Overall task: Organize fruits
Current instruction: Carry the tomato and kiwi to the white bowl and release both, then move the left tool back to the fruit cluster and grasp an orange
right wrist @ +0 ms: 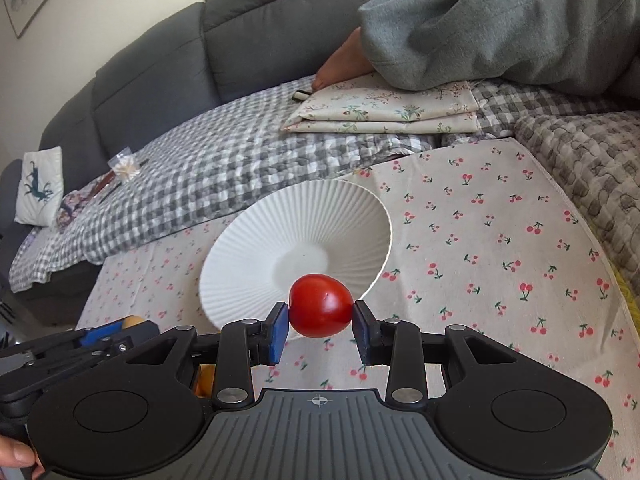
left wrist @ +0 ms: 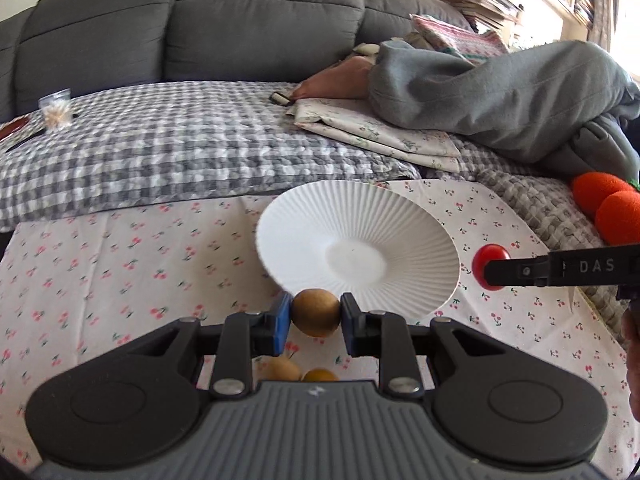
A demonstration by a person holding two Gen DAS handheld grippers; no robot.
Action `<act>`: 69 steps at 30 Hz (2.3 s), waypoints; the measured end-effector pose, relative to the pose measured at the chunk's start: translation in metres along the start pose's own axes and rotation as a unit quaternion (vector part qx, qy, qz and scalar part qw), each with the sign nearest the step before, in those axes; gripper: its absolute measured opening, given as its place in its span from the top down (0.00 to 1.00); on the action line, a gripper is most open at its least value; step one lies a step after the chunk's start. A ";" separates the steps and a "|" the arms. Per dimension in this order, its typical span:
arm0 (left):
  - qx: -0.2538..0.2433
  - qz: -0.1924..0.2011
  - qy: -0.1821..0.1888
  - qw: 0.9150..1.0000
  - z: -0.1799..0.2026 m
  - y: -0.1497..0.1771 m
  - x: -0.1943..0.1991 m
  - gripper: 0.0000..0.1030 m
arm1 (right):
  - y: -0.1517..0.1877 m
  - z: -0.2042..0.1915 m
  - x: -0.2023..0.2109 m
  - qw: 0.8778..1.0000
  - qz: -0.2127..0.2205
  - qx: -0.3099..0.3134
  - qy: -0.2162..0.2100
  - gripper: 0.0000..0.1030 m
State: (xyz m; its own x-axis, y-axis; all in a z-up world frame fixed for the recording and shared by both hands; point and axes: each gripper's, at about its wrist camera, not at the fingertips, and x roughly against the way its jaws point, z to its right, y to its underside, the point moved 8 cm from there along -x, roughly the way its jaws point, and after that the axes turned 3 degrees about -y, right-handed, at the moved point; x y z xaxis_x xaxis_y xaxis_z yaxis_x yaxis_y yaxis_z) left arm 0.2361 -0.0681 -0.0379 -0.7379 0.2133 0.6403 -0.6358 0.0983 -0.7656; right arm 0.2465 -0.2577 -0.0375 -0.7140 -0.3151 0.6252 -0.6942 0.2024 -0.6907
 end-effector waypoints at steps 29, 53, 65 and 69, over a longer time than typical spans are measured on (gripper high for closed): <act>-0.086 -0.017 0.002 0.996 0.032 -0.004 -0.094 0.76 | -0.007 -0.002 -0.081 0.997 -0.025 0.064 0.031 0.67; -0.020 0.000 -0.010 1.000 -0.005 -0.024 -0.054 0.37 | -0.019 0.004 -0.041 1.000 -0.002 0.007 0.013 0.35; 0.060 0.004 -0.045 0.997 -0.049 -0.020 0.000 0.12 | -0.012 -0.018 0.008 1.000 0.014 0.006 -0.025 0.17; 0.078 0.012 -0.052 0.996 -0.054 -0.013 0.021 0.03 | -0.007 -0.031 0.019 0.999 0.018 0.019 -0.033 0.11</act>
State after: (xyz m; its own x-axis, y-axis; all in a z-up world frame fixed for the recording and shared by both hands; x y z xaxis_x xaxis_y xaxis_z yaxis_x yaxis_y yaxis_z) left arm 0.2409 -0.0122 -0.0180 -0.7670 0.1112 0.6319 -0.6398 -0.0590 -0.7663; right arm 0.2345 -0.2363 -0.0094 -0.7299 -0.3693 0.5753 -0.6634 0.1794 -0.7265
